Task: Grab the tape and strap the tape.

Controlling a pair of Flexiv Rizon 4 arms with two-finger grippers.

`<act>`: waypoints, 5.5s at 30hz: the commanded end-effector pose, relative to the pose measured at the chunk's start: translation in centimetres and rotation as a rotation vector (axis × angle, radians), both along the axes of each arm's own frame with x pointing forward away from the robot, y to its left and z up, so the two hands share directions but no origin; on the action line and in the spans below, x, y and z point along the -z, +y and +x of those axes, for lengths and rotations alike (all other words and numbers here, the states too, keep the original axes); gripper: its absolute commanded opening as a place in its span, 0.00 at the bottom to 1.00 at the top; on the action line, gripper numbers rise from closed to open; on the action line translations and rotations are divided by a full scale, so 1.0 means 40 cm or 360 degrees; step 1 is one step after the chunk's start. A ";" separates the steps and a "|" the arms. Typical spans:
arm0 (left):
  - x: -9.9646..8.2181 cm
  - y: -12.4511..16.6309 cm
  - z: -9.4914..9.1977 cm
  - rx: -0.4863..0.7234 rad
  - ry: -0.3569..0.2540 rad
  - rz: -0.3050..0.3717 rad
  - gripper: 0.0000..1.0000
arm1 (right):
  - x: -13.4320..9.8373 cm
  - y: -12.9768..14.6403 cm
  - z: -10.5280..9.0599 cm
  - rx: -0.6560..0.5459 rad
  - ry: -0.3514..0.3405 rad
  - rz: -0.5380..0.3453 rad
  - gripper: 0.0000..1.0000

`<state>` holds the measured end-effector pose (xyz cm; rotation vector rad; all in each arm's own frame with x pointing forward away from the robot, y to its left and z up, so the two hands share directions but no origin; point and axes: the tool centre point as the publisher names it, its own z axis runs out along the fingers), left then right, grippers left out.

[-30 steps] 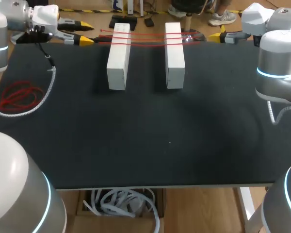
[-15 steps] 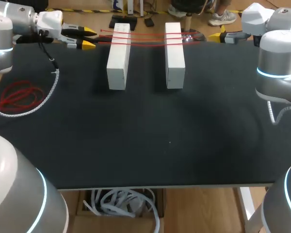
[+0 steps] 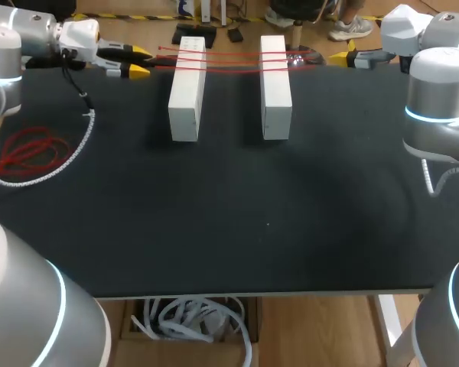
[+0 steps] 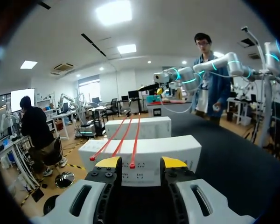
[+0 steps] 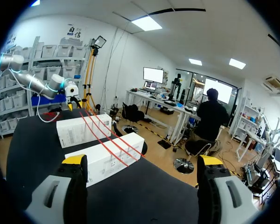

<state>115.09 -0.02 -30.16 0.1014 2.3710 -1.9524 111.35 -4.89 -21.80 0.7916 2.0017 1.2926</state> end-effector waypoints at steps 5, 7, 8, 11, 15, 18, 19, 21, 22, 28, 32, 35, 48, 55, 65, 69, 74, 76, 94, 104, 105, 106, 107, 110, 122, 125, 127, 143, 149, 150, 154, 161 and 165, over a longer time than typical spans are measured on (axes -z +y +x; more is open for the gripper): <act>0.036 -0.007 0.025 0.0203 0.0070 -0.0043 0.35 | 0.000 0.000 0.001 -0.0001 0.0000 0.0000 1.00; 0.038 -0.010 0.027 0.0208 0.0072 -0.0048 0.35 | 0.000 0.000 0.001 -0.0001 0.0000 0.0000 1.00; 0.040 -0.011 0.029 0.0210 0.0073 -0.0050 0.35 | 0.000 0.000 0.001 -0.0001 0.0000 0.0000 1.00; 0.041 -0.015 0.032 0.0215 0.0075 -0.0055 0.34 | 0.000 0.000 0.001 -0.0001 0.0000 0.0000 1.00; 0.041 -0.020 0.035 0.0230 0.0076 -0.0057 0.33 | 0.000 0.000 0.001 -0.0001 0.0000 0.0000 1.00; 0.045 -0.021 0.036 0.0229 0.0082 -0.0061 0.31 | 0.000 0.000 0.001 -0.0001 0.0000 0.0000 1.00; 0.045 -0.021 0.036 0.0228 0.0082 -0.0062 0.31 | 0.000 0.000 0.001 -0.0001 0.0000 0.0000 1.00; 0.046 -0.023 0.036 0.0228 0.0082 -0.0063 0.31 | 0.000 0.000 0.001 -0.0001 0.0000 0.0000 1.00; 0.046 -0.025 0.036 0.0228 0.0082 -0.0065 0.30 | 0.000 0.000 0.001 -0.0001 0.0000 0.0000 1.00; 0.049 -0.030 0.035 0.0229 0.0087 -0.0072 0.28 | 0.000 0.000 0.001 -0.0001 0.0000 0.0000 1.00; 0.049 -0.031 0.034 0.0230 0.0089 -0.0074 0.22 | 0.000 0.000 0.001 -0.0001 0.0000 0.0000 1.00; 0.050 -0.031 0.034 0.0229 0.0091 -0.0073 0.24 | 0.000 0.000 0.001 -0.0001 0.0000 0.0000 1.00; 0.050 -0.033 0.033 0.0228 0.0095 -0.0079 0.25 | 0.000 0.000 0.001 -0.0001 0.0000 0.0000 1.00; 0.053 -0.034 0.032 0.0228 0.0100 -0.0082 0.23 | 0.000 0.000 0.001 -0.0001 0.0000 0.0000 1.00; 0.058 -0.036 0.031 0.0220 0.0107 -0.0092 0.23 | 0.000 0.000 0.001 -0.0001 0.0000 0.0000 1.00; 0.058 -0.037 0.031 0.0214 0.0105 -0.0097 0.19 | 0.000 0.000 0.001 -0.0001 0.0000 0.0000 1.00; 0.057 -0.039 0.030 0.0213 0.0103 -0.0101 0.14 | 0.000 0.000 0.001 -0.0001 0.0000 0.0000 1.00; 0.056 -0.040 0.031 0.0214 0.0100 -0.0104 0.13 | 0.000 0.000 0.001 -0.0001 0.0000 0.0000 1.00; 0.023 -0.043 0.002 0.0142 0.0108 -0.0314 0.00 | 0.000 0.000 0.001 -0.0001 0.0000 0.0000 1.00; -0.089 -0.070 -0.044 0.0061 0.0008 -0.0641 0.00 | 0.000 0.000 0.001 -0.0001 0.0000 0.0000 1.00; -0.103 -0.070 -0.048 0.0054 -0.0009 -0.0667 0.00 | 0.000 0.000 0.001 -0.0001 0.0000 0.0000 1.00; -0.111 -0.070 -0.050 0.0053 -0.0010 -0.0674 0.00 | 0.000 0.000 0.001 -0.0001 0.0000 0.0000 1.00; -0.126 -0.070 -0.056 0.0045 -0.0018 -0.0684 0.00 | 0.000 0.000 0.001 -0.0001 0.0000 0.0000 1.00; -0.153 -0.068 -0.066 0.0042 -0.0032 -0.0693 0.00 | 0.000 0.000 0.001 -0.0001 0.0000 0.0000 1.00; -0.247 -0.062 -0.111 0.0038 -0.0084 -0.0653 0.00 | 0.000 0.000 0.001 -0.0001 0.0000 0.0000 1.00; -0.256 -0.063 -0.113 0.0045 -0.0090 -0.0646 0.00 | 0.000 0.000 0.001 -0.0001 0.0000 0.0000 1.00; -0.256 -0.063 -0.113 0.0045 -0.0090 -0.0646 0.00 | 0.000 0.000 0.001 -0.0001 0.0000 0.0000 1.00; -0.265 -0.064 -0.115 0.0051 -0.0106 -0.0641 0.00 | 0.000 0.000 0.001 -0.0001 0.0000 0.0000 1.00; -0.304 -0.083 -0.140 0.0079 -0.0103 -0.0647 0.00 | 0.000 0.000 0.001 -0.0001 0.0000 0.0000 1.00; -0.310 -0.088 -0.147 0.0096 -0.0108 -0.0673 0.00 | 0.000 0.000 0.001 -0.0001 0.0000 0.0000 1.00; -0.318 -0.102 -0.176 0.0078 -0.0091 -0.0688 0.00 | 0.000 0.000 0.001 -0.0001 0.0000 0.0000 1.00; -0.345 -0.106 -0.232 -0.0029 -0.0079 -0.0711 0.00 | 0.000 0.000 0.001 -0.0001 0.0000 0.0000 1.00; -0.366 -0.105 -0.263 -0.0084 -0.0086 -0.0717 0.00 | 0.000 0.000 0.001 -0.0001 0.0000 0.0000 1.00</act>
